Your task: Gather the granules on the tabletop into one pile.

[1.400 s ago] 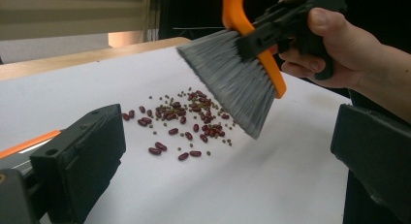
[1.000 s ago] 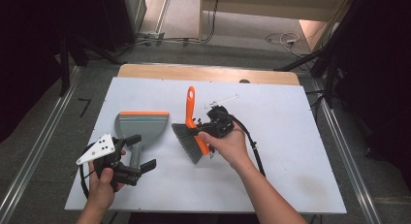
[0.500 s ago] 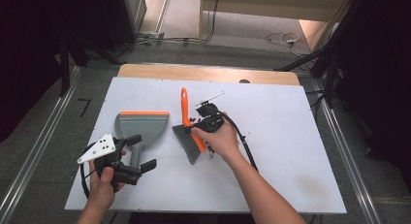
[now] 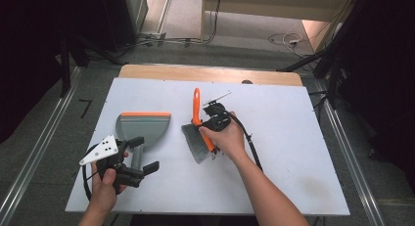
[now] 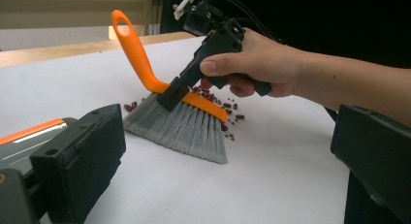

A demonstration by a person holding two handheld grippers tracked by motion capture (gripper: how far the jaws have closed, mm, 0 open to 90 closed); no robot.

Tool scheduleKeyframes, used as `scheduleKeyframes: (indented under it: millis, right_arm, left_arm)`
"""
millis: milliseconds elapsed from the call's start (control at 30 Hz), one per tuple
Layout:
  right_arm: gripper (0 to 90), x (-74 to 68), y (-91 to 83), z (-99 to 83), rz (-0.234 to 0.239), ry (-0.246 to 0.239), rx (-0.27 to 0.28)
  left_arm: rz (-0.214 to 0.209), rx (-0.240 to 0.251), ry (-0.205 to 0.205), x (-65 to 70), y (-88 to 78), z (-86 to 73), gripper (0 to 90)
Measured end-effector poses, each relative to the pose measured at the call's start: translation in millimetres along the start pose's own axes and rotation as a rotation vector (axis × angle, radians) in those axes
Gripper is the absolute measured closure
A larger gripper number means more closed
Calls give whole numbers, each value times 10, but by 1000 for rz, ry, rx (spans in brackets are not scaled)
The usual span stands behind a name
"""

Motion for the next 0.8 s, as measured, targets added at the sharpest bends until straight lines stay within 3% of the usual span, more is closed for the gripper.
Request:
scheduleKeyframes:
  millis: [600, 800]
  right_arm:
    - [672, 384, -337, -117, -66, 87, 57]
    - [672, 450, -415, -155, -70, 102, 73]
  left_arm:
    - [-1, -8, 2, 17, 27, -14, 3]
    - [-2, -10, 0, 18, 32, -18, 3]
Point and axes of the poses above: each handheld gripper's, and its own axes: y roughly forward along the jaws, z roughly out of its top, x roughly to its right, the point moved 6 cm from there along y, roughly forward along the jaws, and after that the axes turned 10 degrees about z, right-handed, at the moved point
